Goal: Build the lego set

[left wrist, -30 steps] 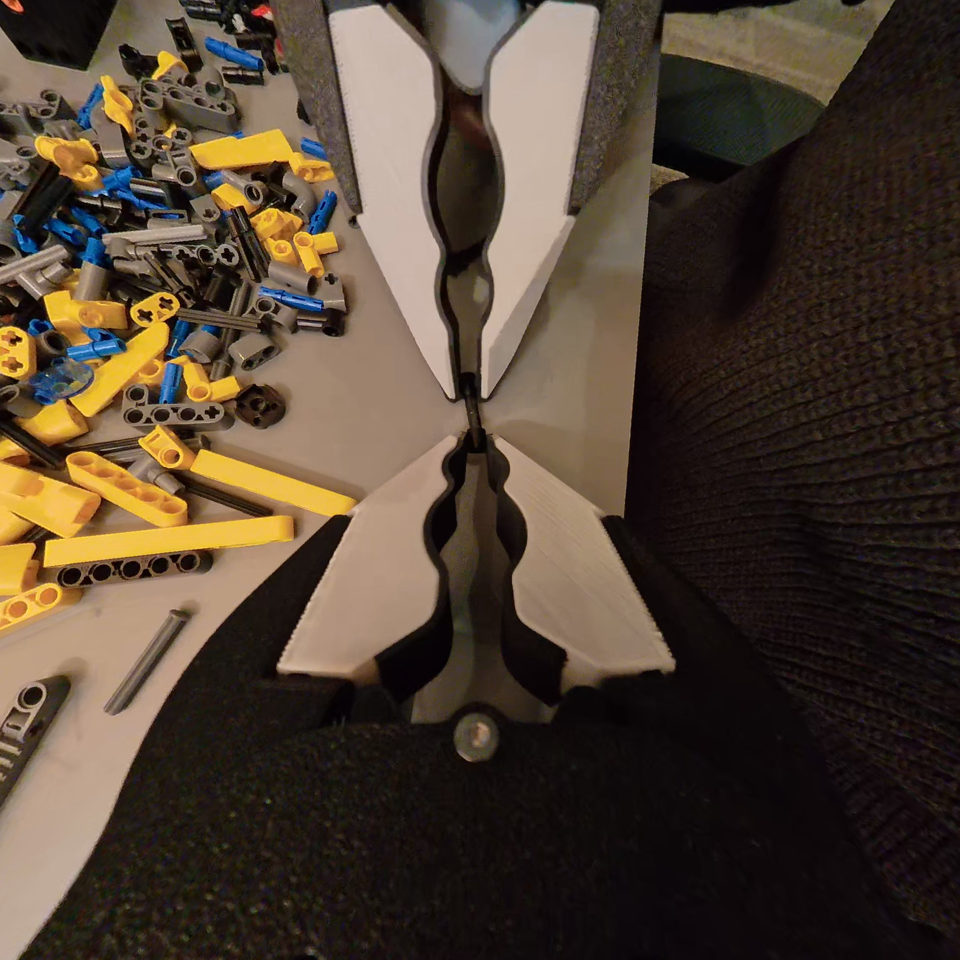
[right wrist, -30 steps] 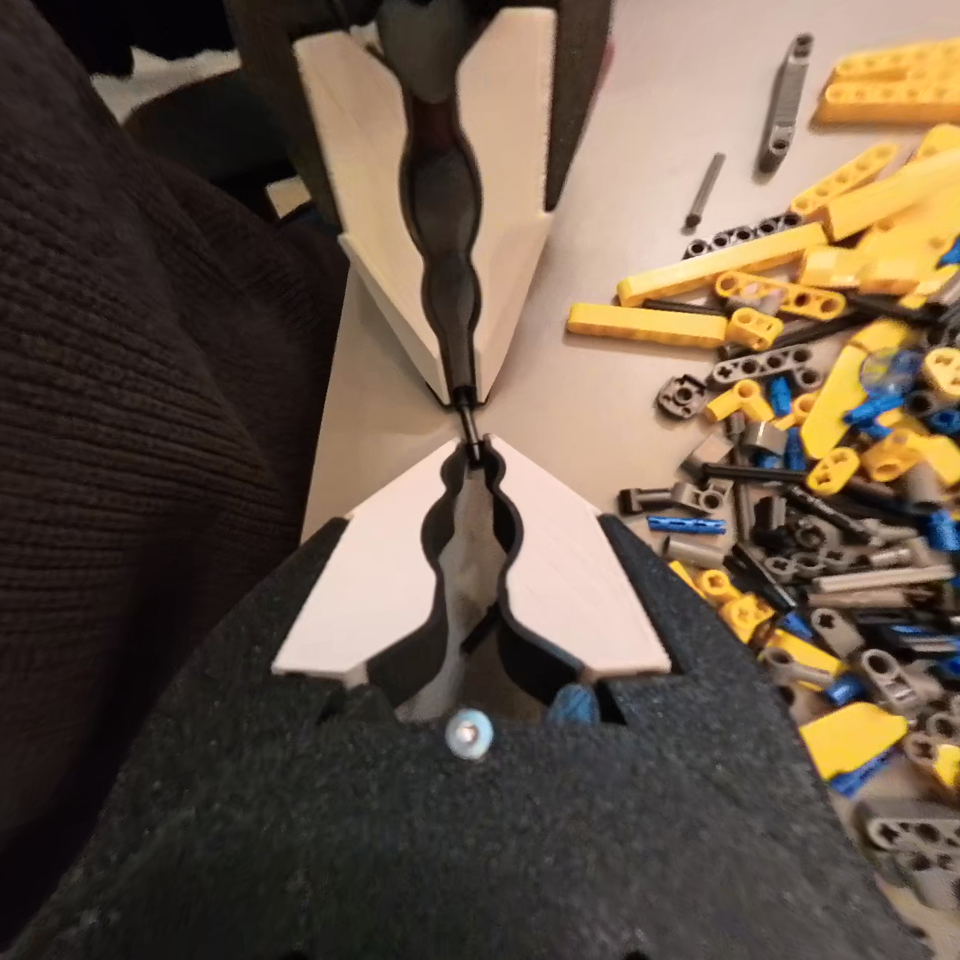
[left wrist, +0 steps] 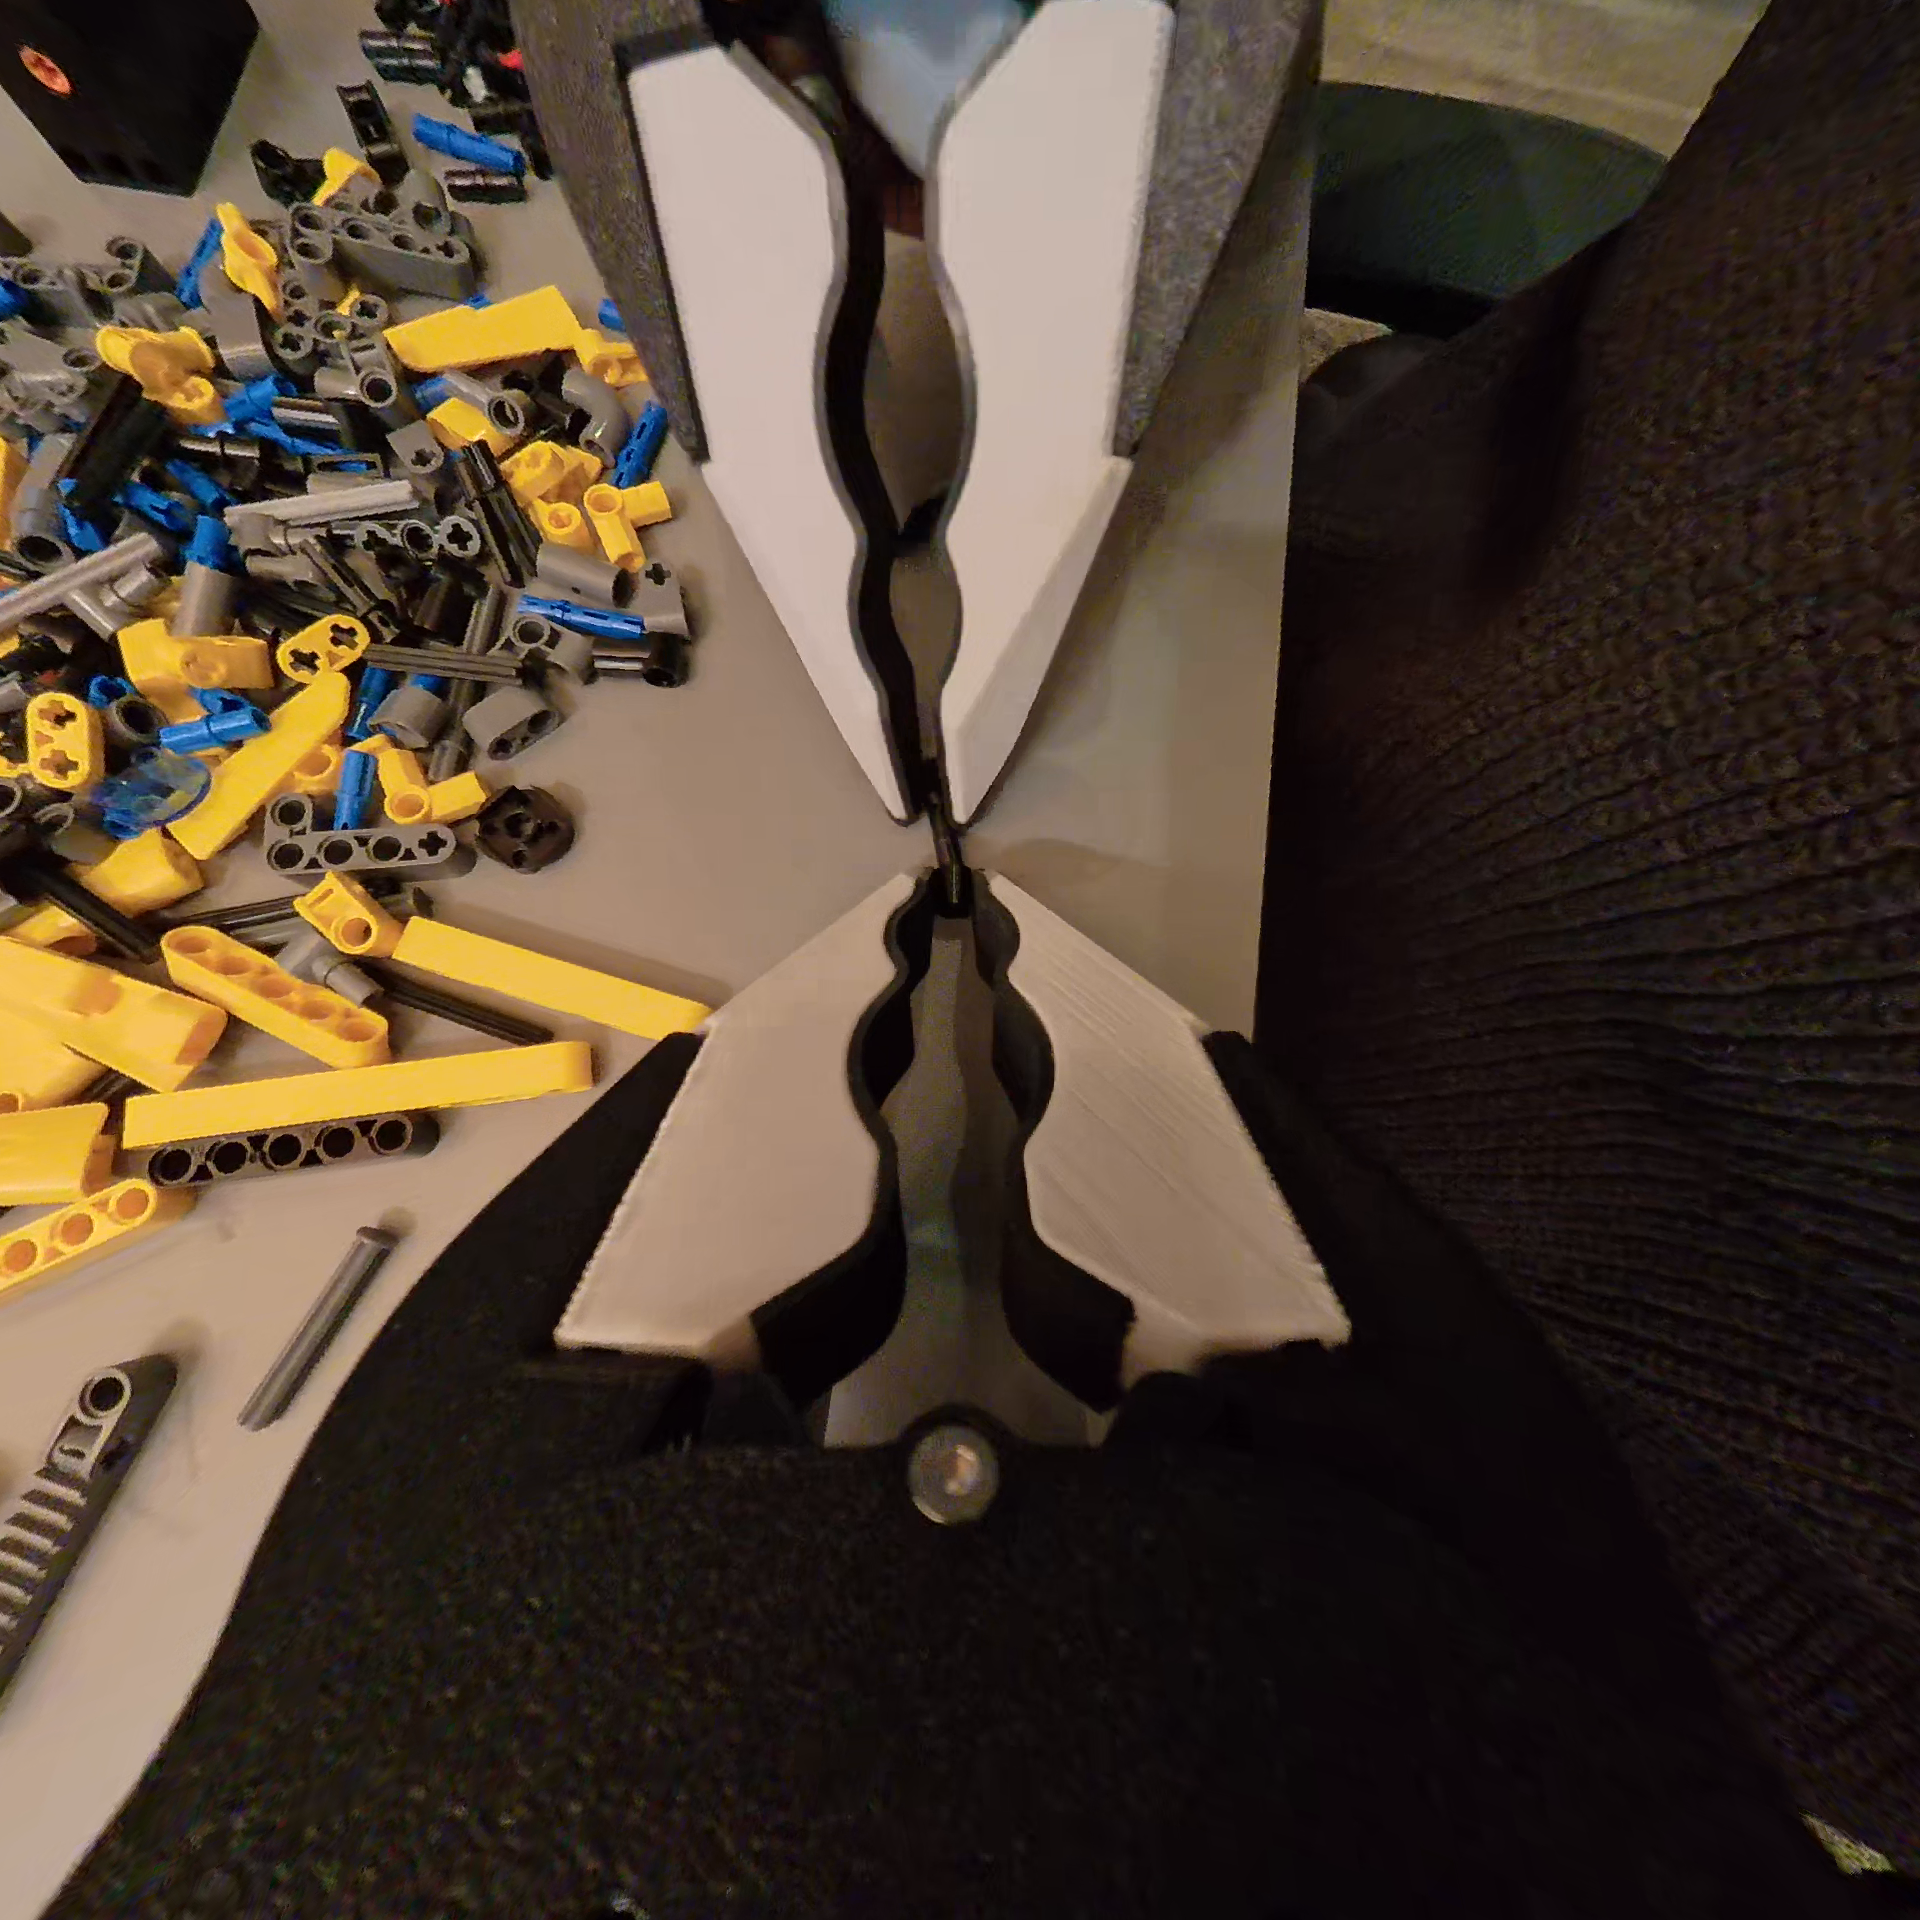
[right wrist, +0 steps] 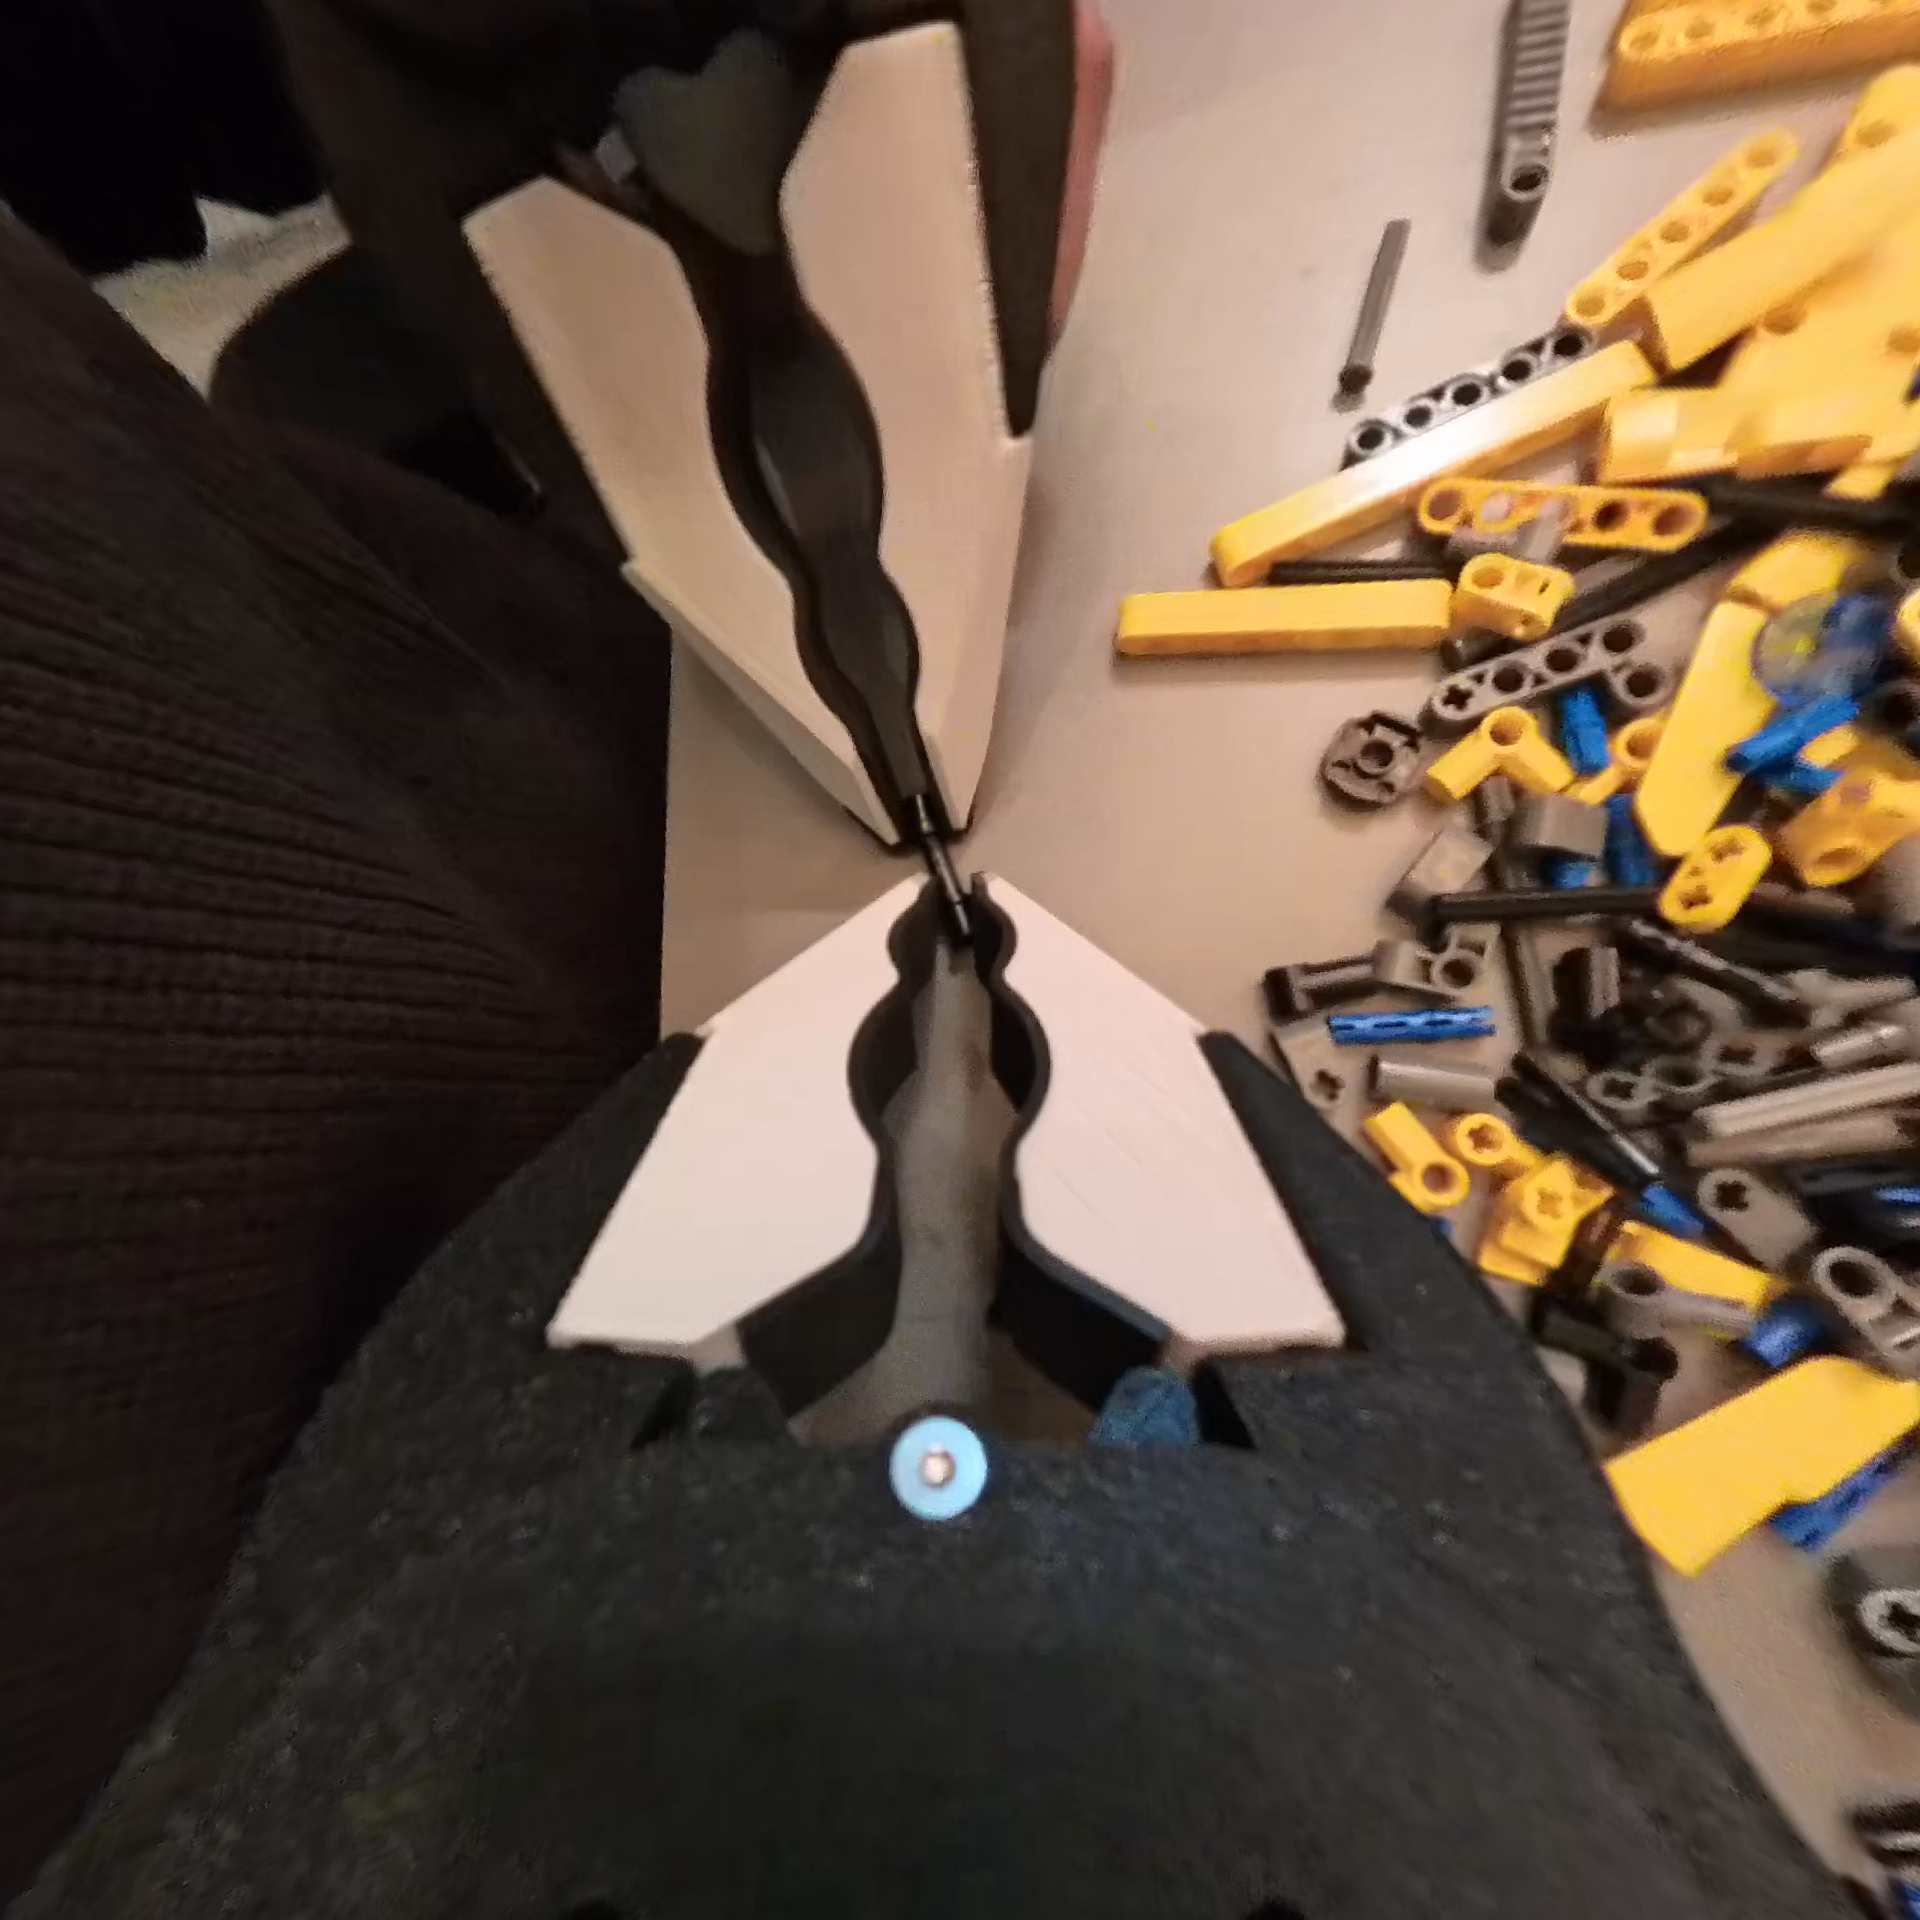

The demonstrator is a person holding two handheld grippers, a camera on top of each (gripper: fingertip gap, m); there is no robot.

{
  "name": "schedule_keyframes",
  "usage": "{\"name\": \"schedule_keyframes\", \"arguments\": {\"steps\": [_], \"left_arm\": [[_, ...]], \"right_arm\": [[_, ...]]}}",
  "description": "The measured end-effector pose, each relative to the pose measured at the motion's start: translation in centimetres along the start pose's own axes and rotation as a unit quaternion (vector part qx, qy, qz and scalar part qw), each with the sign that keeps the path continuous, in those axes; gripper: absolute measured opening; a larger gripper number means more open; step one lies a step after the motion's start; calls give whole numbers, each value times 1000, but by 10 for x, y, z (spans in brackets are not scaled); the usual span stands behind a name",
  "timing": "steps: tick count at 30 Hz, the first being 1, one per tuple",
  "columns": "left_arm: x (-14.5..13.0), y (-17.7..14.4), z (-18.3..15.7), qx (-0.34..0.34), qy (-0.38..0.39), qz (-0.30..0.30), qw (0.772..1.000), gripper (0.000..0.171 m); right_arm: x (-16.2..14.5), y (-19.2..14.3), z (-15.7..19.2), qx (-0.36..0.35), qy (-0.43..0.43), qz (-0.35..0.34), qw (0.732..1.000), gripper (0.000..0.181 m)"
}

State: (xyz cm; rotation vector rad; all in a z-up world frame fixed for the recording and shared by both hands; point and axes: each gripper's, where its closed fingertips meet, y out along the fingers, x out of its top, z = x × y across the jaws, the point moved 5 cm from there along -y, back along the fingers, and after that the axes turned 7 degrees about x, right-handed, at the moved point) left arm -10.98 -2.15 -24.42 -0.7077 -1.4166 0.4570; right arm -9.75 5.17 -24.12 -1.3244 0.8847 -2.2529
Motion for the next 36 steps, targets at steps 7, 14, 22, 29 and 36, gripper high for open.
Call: {"name": "schedule_keyframes", "arguments": {"steps": [7,14,22,29,36], "left_arm": [[0,0,0,2,0,0,1000,6],[0,0,1,1,-3,0,1000,6],[0,0,1,-4,-9,1,1000,6],[0,0,1,-4,-13,1,1000,6],[7,-16,10,2,-45,-66,997,6]], "right_arm": [[-1,-2,-1,-20,21,-34,999,7],[-5,-18,2,-29,-16,-65,997,22],[-4,-13,-10,-45,-108,-43,992,21],[-3,-6,-10,-24,-174,0,984,9],[3,-17,-6,-33,-152,-61,986,6]]}}
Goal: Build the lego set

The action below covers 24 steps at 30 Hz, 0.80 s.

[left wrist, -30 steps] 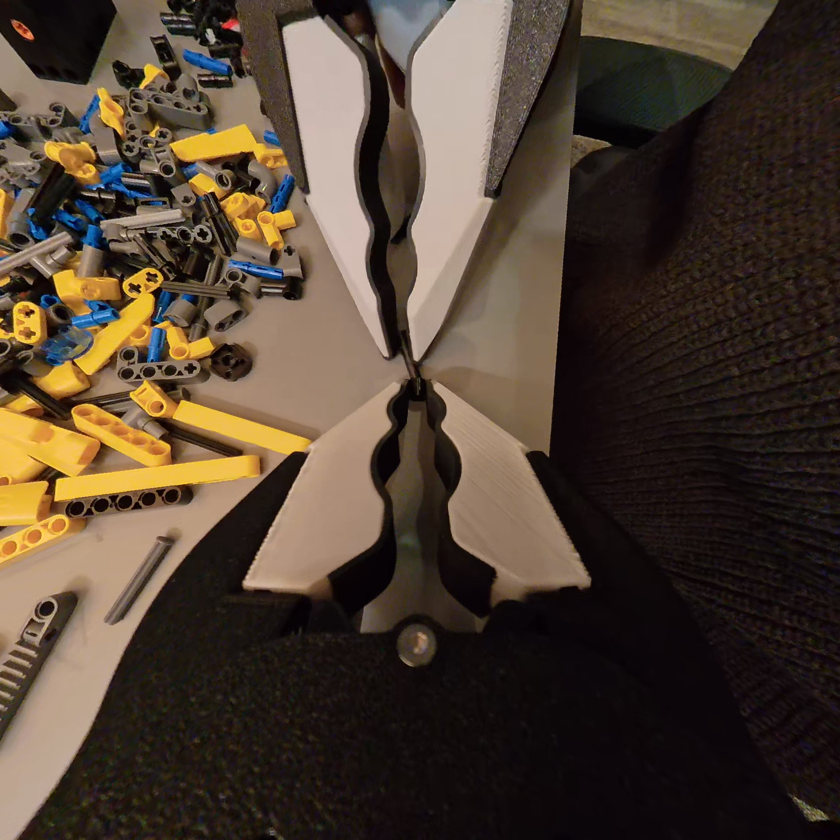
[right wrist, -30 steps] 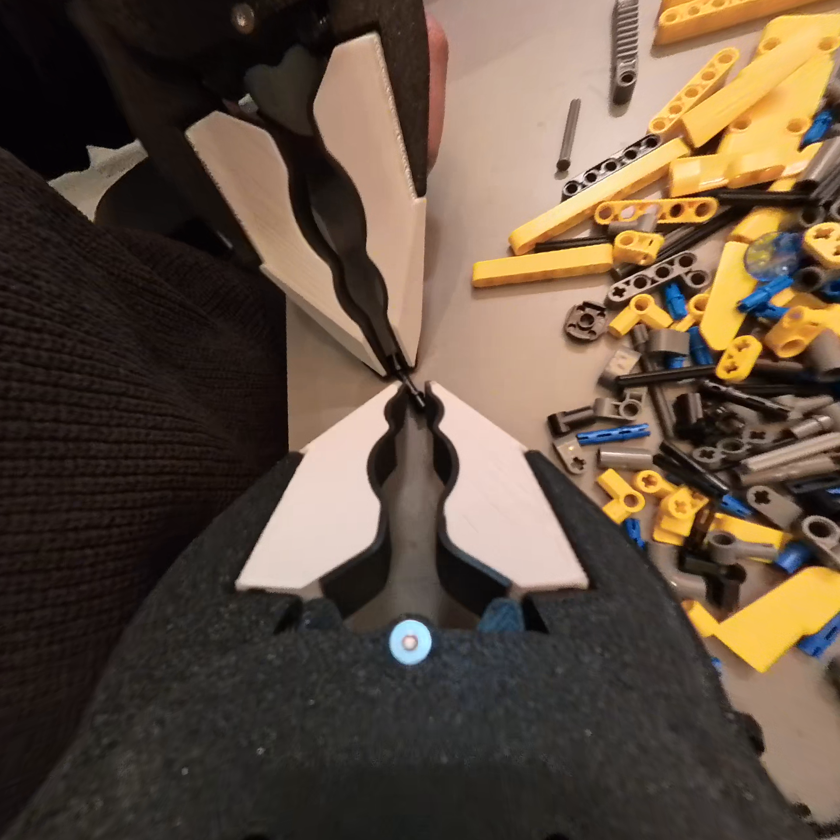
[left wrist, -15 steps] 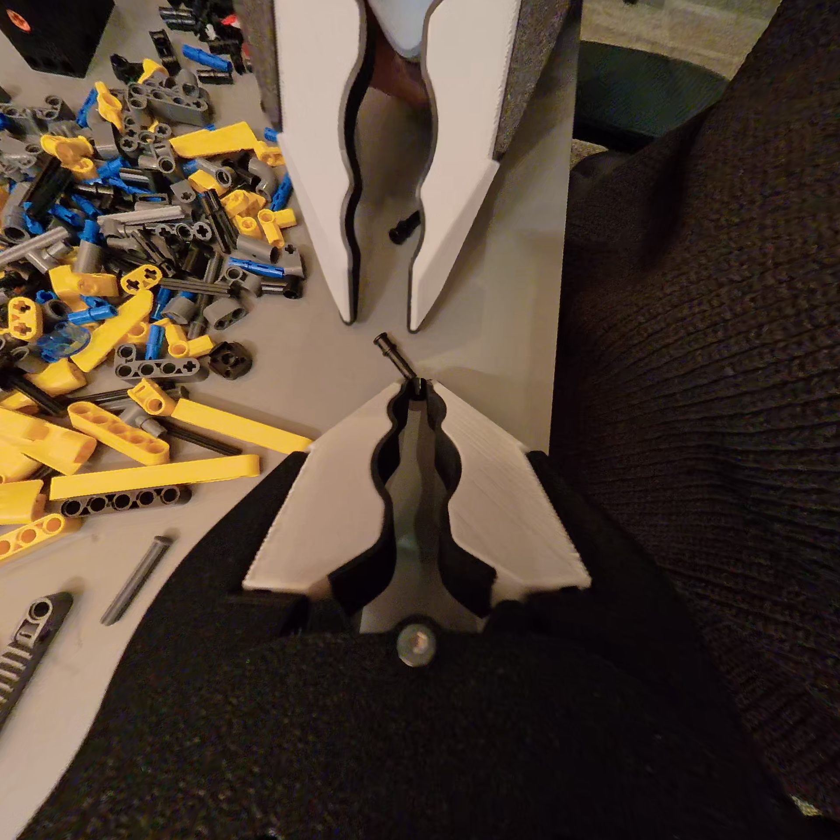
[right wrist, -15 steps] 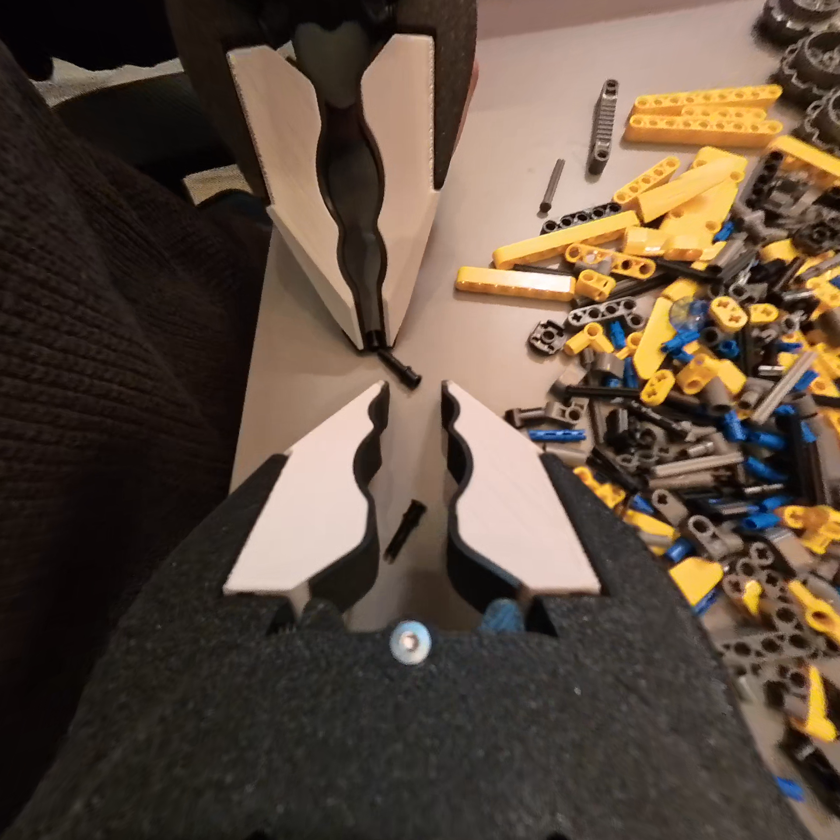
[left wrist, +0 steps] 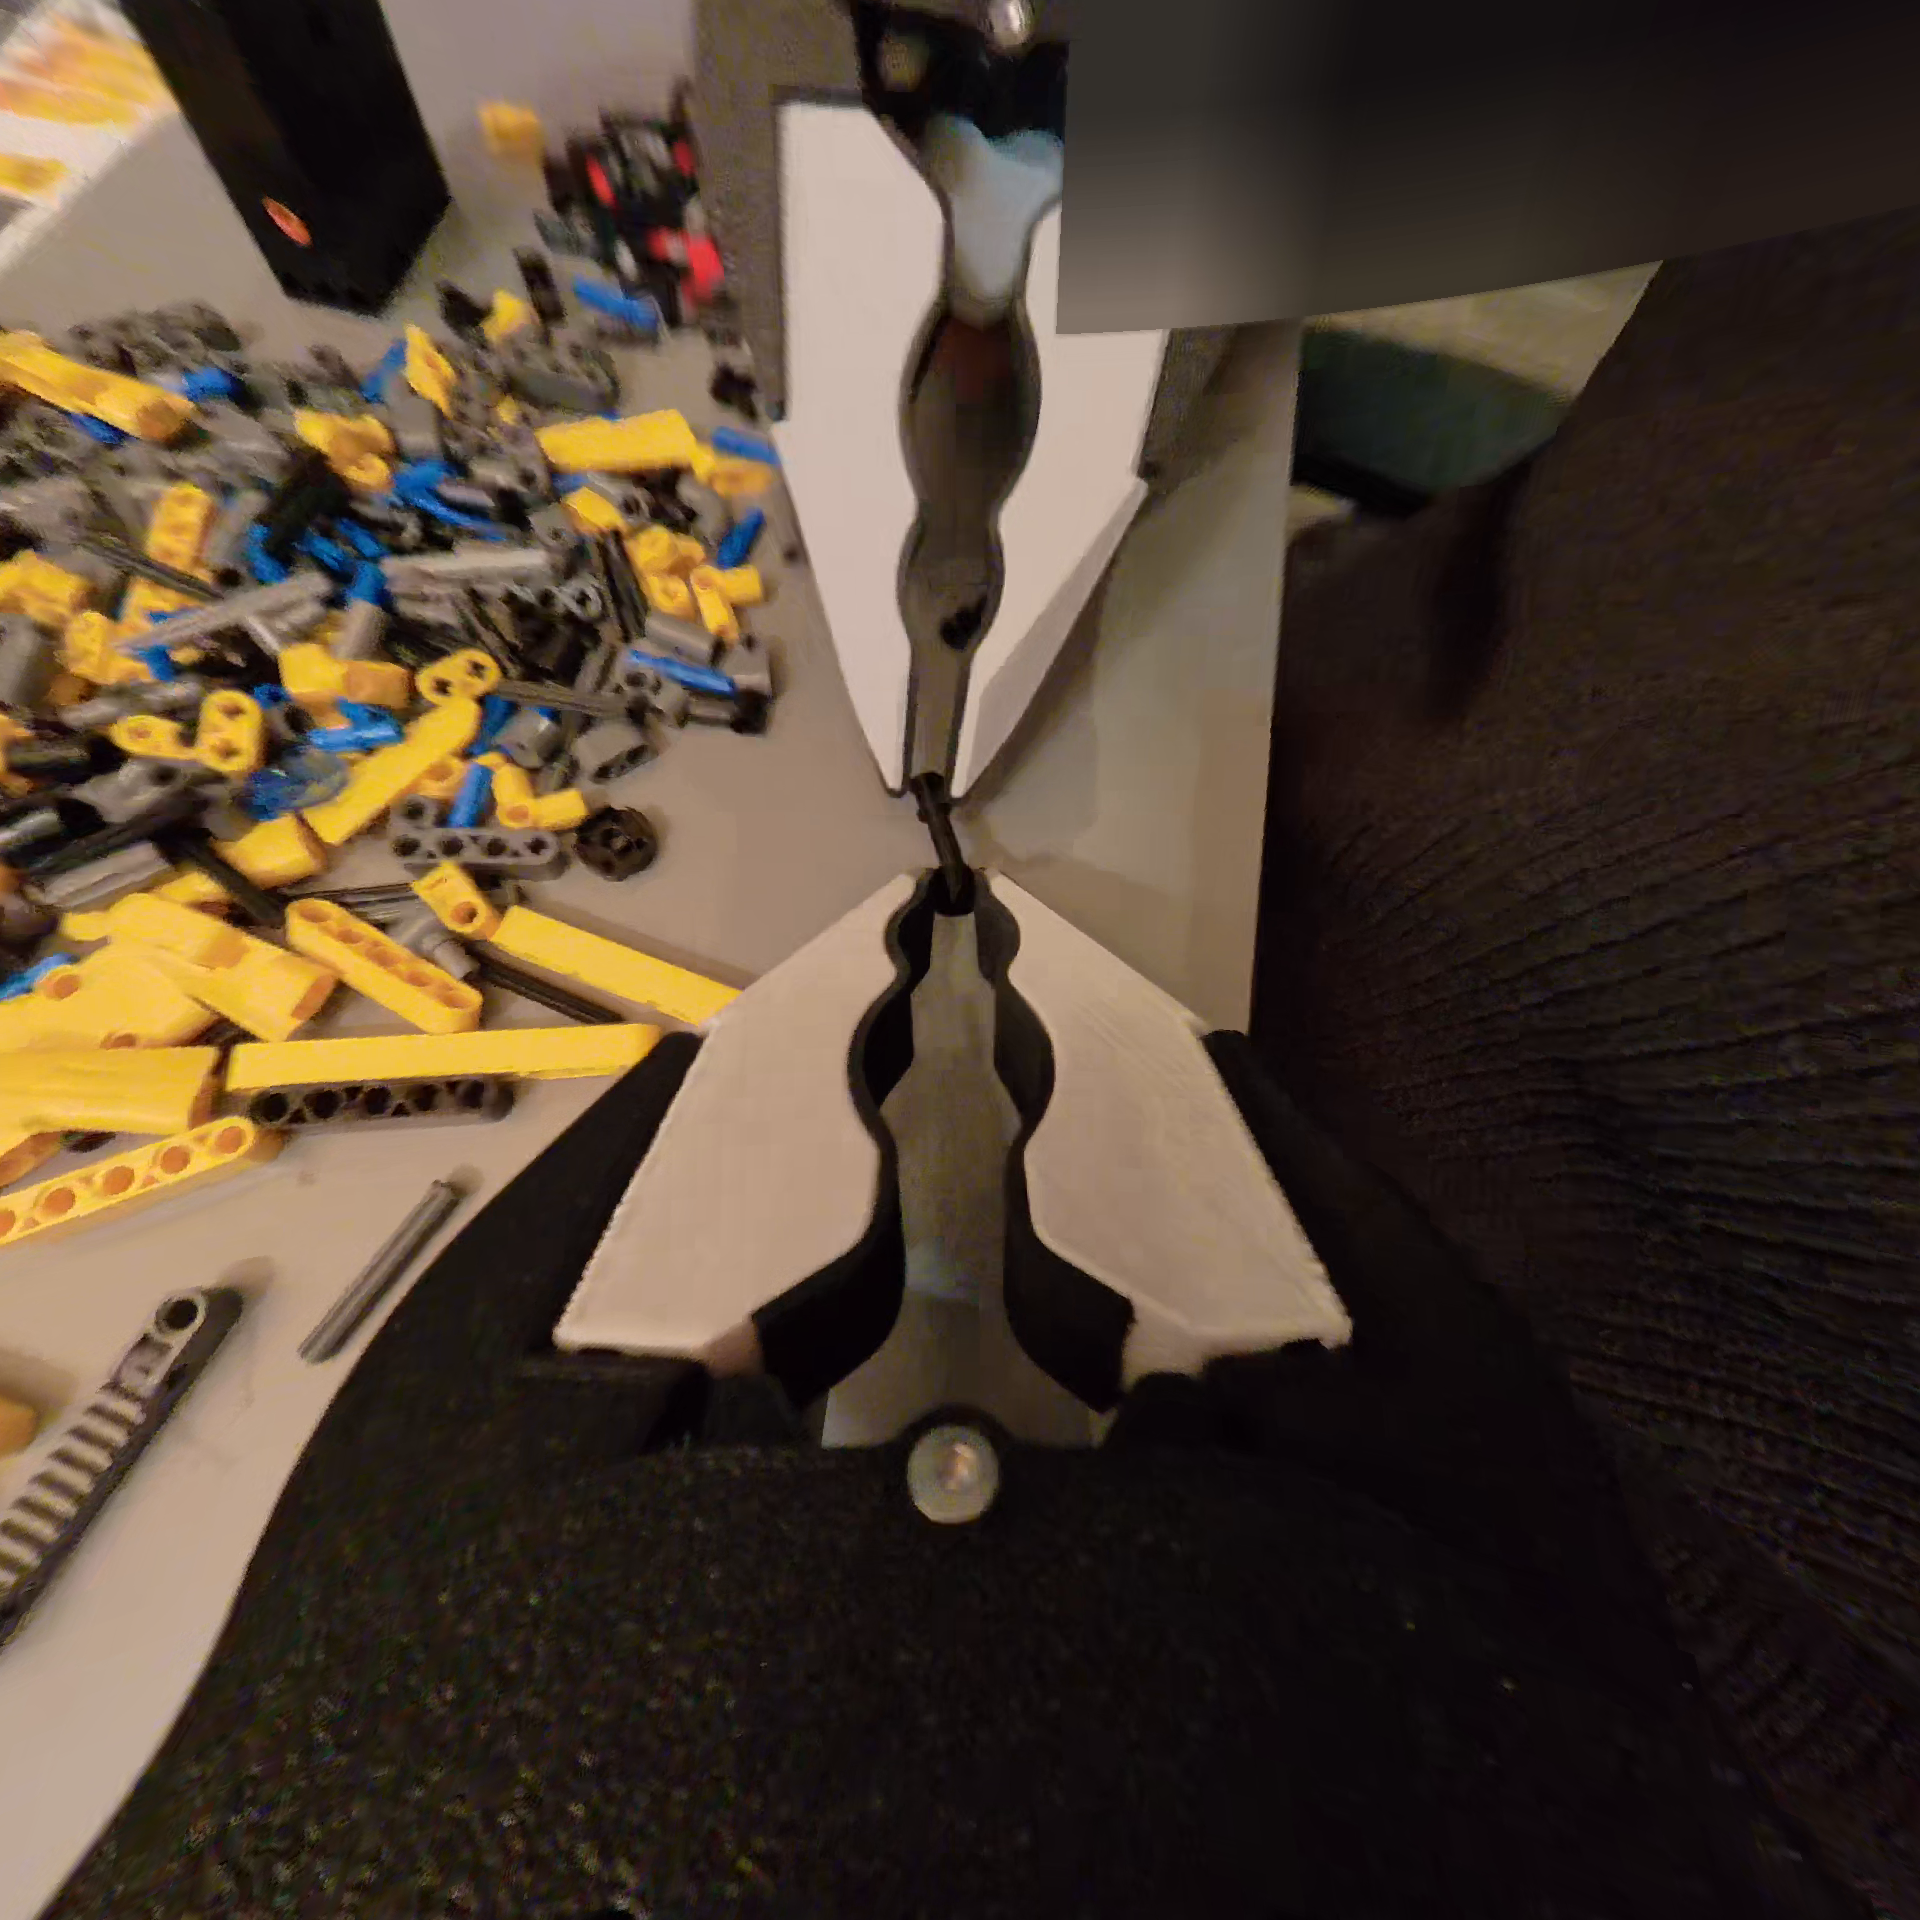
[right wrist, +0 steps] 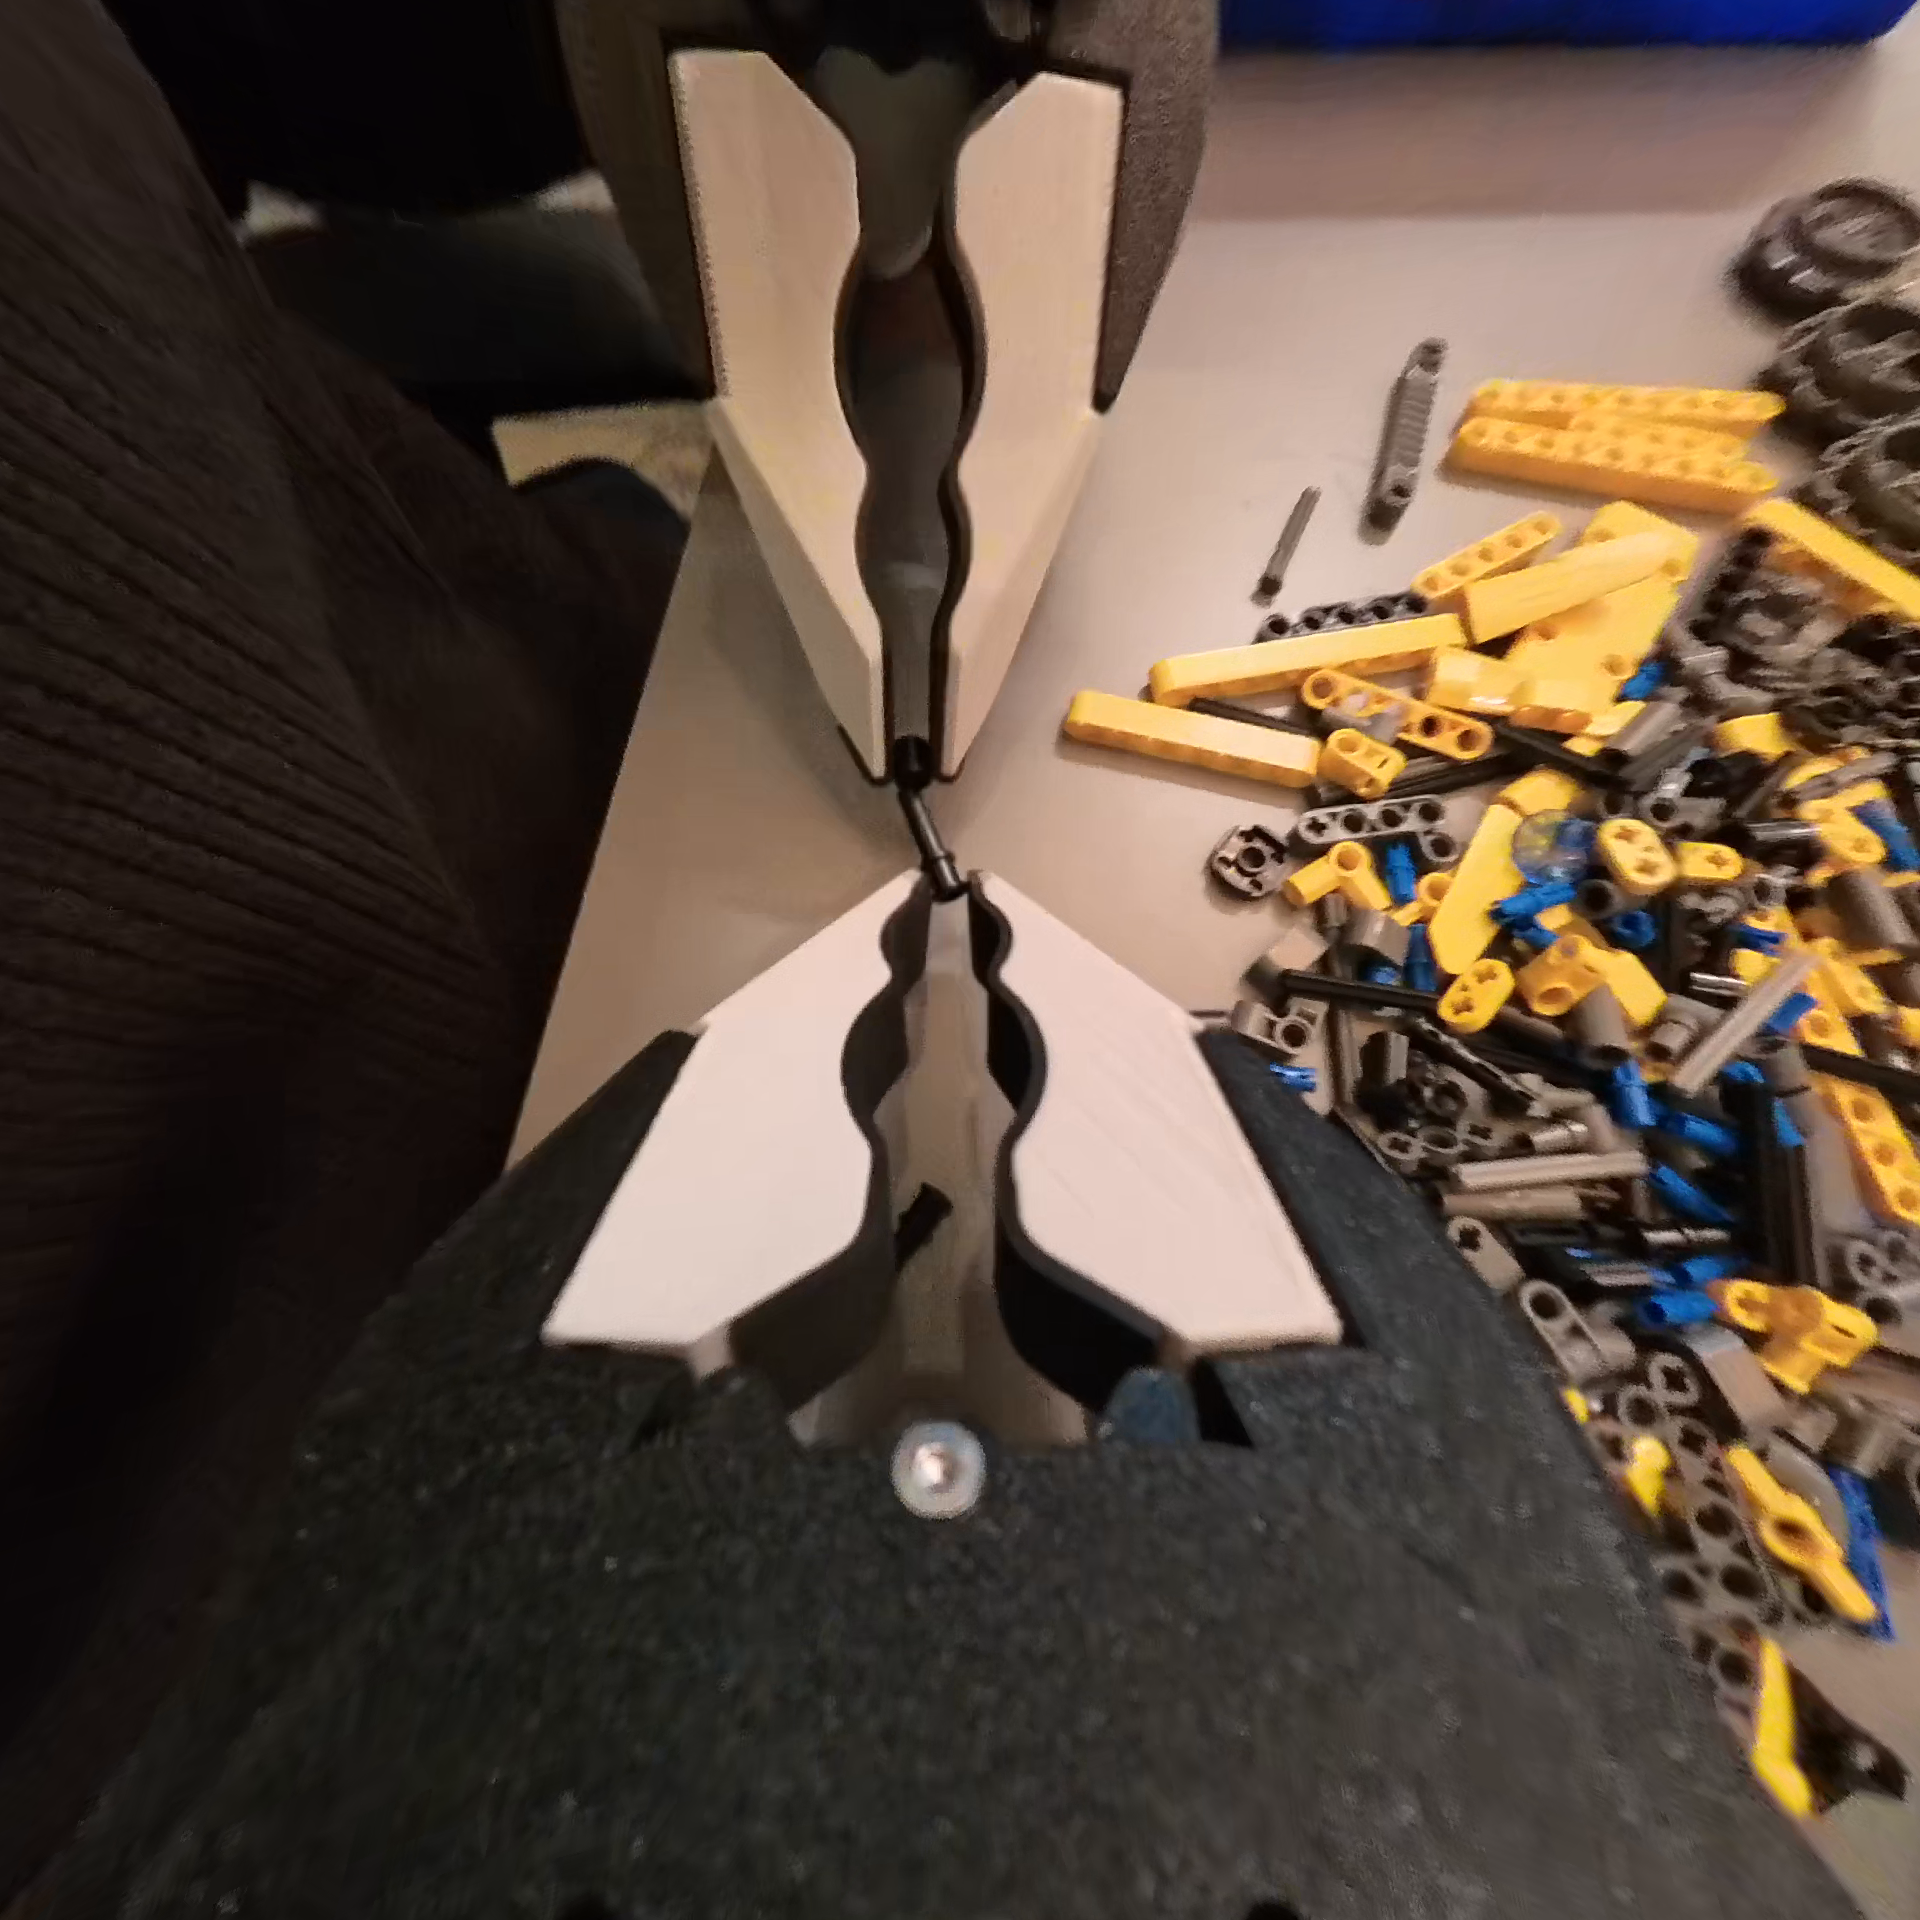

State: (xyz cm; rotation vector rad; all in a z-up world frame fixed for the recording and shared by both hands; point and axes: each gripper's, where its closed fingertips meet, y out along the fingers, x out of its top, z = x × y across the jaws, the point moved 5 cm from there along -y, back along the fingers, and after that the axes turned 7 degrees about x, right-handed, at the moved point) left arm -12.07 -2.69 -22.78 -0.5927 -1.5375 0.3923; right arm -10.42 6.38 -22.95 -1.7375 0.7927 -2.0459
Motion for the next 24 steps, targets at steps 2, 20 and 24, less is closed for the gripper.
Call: {"name": "schedule_keyframes", "arguments": {"steps": [2,20,24], "left_arm": [[10,-17,5,-12,-30,-75,997,6],[40,-55,-4,-92,-101,-266,954,6],[35,-44,-5,-84,-100,-230,964,6]], "right_arm": [[10,-12,1,-23,3,-38,999,6],[58,-47,18,-43,13,-184,982,5],[52,-41,18,-50,-1,-151,987,6]]}}
